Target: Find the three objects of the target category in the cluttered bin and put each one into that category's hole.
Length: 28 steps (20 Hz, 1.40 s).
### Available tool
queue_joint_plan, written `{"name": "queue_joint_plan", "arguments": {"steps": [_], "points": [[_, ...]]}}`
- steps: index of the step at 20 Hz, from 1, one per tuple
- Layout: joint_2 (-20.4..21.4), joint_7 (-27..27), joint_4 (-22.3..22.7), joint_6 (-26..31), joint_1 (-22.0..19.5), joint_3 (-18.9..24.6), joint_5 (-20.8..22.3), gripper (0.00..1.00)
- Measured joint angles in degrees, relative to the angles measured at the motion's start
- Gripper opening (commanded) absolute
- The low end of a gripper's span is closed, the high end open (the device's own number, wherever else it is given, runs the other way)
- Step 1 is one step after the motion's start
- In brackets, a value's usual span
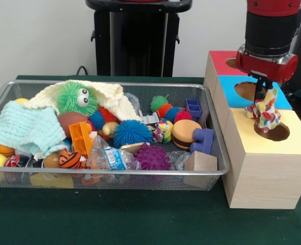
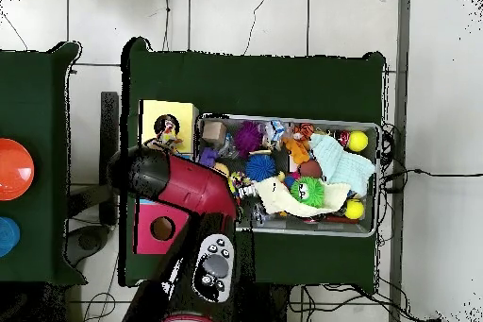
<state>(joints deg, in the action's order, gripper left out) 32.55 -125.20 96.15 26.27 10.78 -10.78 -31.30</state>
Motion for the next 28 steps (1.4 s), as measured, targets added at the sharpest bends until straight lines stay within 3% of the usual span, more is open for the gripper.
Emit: {"name": "queue_joint_plan", "arguments": {"steps": [7,16,28], "points": [[-1.2,0.0,-2.8,2.0,1.5,-1.9,2.9,0.00],[-3.2,0.0,-7.9,8.7,1.6,-3.1,5.7,0.00],[-3.2,0.0,-10.7,12.9,-1.3,0.1,11.1,0.00]]}}
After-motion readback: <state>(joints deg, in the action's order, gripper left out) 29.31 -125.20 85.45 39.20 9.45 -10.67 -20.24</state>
